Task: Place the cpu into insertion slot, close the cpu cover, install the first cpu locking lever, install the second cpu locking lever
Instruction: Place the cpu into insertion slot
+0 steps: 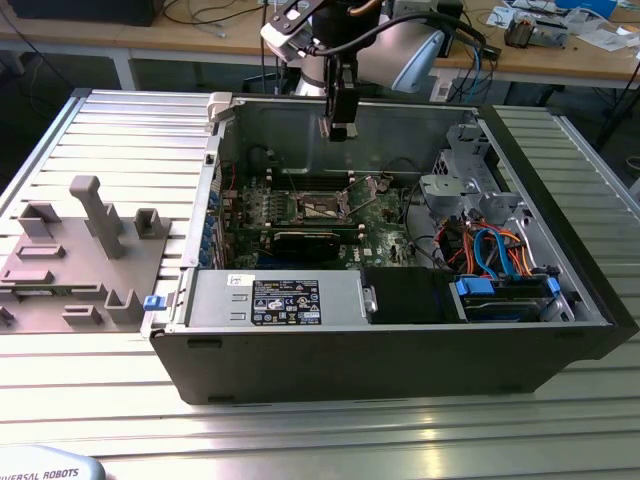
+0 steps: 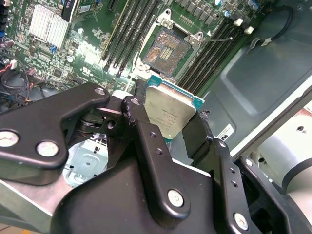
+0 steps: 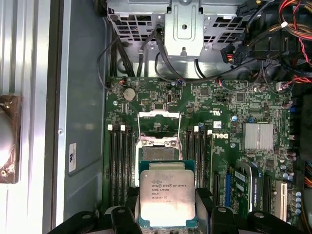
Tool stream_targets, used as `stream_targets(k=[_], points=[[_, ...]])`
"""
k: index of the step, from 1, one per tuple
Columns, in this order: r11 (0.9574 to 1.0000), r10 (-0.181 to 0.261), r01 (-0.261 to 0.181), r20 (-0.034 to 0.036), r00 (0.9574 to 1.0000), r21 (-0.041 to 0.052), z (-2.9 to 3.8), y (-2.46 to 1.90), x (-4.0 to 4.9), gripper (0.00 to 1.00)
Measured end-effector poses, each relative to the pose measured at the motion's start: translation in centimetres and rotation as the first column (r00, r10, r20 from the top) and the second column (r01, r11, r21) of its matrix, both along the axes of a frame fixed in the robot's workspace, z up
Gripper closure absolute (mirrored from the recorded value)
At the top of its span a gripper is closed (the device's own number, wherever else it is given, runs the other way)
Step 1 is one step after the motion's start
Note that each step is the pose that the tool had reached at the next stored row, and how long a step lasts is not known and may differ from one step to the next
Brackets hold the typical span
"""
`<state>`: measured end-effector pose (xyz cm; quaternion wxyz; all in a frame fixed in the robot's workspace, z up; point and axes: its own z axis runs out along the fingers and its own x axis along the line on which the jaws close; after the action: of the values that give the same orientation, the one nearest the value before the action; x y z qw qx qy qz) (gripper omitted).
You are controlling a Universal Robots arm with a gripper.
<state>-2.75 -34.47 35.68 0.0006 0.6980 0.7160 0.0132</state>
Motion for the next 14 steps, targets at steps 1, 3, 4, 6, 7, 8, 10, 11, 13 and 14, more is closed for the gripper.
stream_targets(k=[1, 3, 4, 6, 7, 8, 10, 11, 13, 14], points=[[1.0, -0.001, 0.001, 0.0, 1.0, 0.0, 0.0, 0.0, 0.0, 0.46], [1.0, -0.003, 0.003, 0.0001, 1.0, 0.0, 0.0, 0.0, 0.0, 0.46], [1.0, -0.004, 0.004, 0.0, 1.0, 0.0, 0.0, 0.0, 0.0, 0.46], [1.0, -0.005, 0.005, 0.0001, 1.0, 0.0, 0.0, 0.0, 0.0, 0.46], [1.0, -0.006, 0.006, 0.0001, 1.0, 0.0, 0.0, 0.0, 0.0, 0.46], [1.0, -0.007, 0.007, 0.0001, 1.0, 0.0, 0.0, 0.0, 0.0, 0.46], [1.0, -0.009, 0.009, 0.0, 1.0, 0.0, 0.0, 0.0, 0.0, 0.46], [1.0, -0.01, 0.01, 0.0, 1.0, 0.0, 0.0, 0.0, 0.0, 0.46], [0.9999, -0.011, 0.011, 0.0001, 0.9999, 0.0, 0.0, 0.0, 0.0, 0.46], [0.9999, -0.012, 0.012, 0.0001, 0.9999, 0.0, 0.0, 0.0, 0.0, 0.46]])
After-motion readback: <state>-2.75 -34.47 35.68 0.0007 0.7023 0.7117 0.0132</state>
